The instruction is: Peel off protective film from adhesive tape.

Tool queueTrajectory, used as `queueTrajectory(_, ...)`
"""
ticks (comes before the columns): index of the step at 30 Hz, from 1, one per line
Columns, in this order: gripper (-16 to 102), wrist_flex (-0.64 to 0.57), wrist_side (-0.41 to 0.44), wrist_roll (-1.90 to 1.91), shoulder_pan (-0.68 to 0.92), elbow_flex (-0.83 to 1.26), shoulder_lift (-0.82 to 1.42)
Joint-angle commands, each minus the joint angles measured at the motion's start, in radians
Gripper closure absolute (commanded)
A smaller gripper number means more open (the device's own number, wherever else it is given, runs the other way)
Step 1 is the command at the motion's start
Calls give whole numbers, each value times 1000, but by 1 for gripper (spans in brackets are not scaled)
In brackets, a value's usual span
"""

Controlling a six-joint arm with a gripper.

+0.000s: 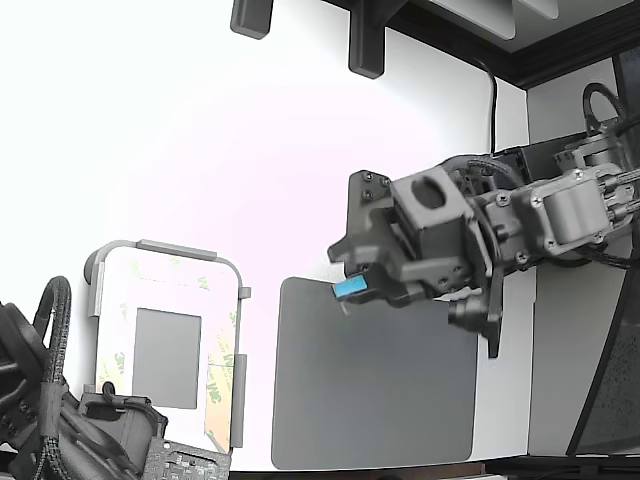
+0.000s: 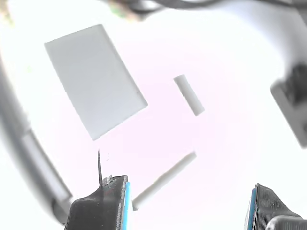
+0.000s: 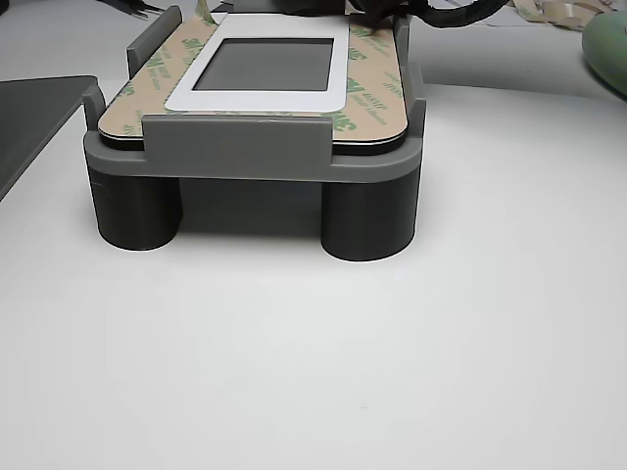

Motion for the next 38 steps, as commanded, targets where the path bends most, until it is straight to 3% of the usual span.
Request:
queueTrajectory(1, -14, -9, 51, 566, -94, -21, 26)
queueTrajectory(7, -14, -46, -60, 603, -365, 72, 26)
queueTrajectory(10, -14, -52, -176, 604, -528, 83, 26)
queueTrajectory(18, -14, -77, -305, 635, -747, 84, -28)
queueTrajectory(22, -14, -64, -288, 601, -701, 120, 11)
queueTrajectory(23, -10, -57, -262, 598, -663, 130, 26)
queueTrajectory(24, -14, -60, -233, 614, -637, 132, 28)
queueTrajectory(38, -14, -61, -233, 612, -637, 130, 28)
